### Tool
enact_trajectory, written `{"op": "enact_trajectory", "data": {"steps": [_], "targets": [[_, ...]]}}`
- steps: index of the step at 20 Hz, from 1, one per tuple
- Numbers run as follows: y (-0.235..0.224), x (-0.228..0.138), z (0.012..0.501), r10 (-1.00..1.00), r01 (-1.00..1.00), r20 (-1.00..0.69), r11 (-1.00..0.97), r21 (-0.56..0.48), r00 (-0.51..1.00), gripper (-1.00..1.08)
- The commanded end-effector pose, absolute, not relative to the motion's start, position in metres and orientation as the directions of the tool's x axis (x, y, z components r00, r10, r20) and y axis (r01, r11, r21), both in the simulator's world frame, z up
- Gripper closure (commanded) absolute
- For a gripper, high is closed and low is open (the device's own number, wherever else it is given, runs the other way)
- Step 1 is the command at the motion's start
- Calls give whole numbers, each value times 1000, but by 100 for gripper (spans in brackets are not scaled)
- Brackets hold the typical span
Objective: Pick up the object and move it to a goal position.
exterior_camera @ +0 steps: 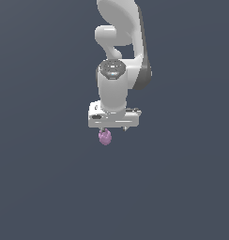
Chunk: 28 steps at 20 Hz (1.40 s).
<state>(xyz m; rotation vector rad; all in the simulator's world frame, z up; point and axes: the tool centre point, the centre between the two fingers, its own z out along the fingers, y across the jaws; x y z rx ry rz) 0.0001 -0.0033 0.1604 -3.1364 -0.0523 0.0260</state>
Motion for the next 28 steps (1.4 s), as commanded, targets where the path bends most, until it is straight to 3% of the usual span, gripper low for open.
{"op": "enact_trajectory", "data": {"steps": [1, 11, 28], "targets": [[-3, 0, 160, 33, 33, -16, -999, -5, 999, -92], [12, -2, 168, 53, 53, -6, -998, -35, 999, -92], [-16, -13, 144, 195, 195, -1, -981, -18, 981, -92]]}}
